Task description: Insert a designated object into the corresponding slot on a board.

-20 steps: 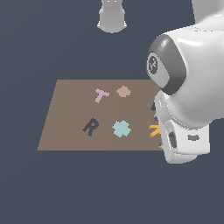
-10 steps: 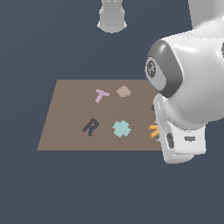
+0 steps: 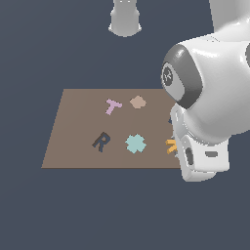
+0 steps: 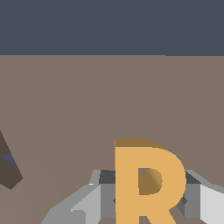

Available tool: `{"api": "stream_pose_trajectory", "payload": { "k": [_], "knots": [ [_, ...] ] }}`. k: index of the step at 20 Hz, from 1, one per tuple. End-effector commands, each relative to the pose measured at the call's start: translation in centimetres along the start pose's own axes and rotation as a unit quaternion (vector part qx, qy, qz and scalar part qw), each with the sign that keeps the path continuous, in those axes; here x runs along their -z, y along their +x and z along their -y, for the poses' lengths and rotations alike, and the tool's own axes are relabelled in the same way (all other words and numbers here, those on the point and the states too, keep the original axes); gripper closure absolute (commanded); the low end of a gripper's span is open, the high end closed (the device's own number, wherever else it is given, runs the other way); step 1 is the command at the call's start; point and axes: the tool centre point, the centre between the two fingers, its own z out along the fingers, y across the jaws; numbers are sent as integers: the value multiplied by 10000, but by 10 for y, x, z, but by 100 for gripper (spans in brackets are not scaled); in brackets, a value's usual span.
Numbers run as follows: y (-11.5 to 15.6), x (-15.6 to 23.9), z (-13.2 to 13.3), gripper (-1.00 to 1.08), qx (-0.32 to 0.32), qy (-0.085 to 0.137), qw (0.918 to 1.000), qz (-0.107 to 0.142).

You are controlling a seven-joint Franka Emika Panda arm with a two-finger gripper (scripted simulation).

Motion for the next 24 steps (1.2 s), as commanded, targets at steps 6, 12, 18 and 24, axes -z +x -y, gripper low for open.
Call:
{"api": "stream_pose_trajectory", "payload": {
  "k": [6,12,18,24],
  "knots": [
    [-14,0,9,108,314,1,9995,2],
    [-36,2,21,108,808,1,9967,2],
    [-68,3,33,108,1478,0,9890,1],
    [-108,5,42,108,2267,-1,9740,2]
  ]
}}
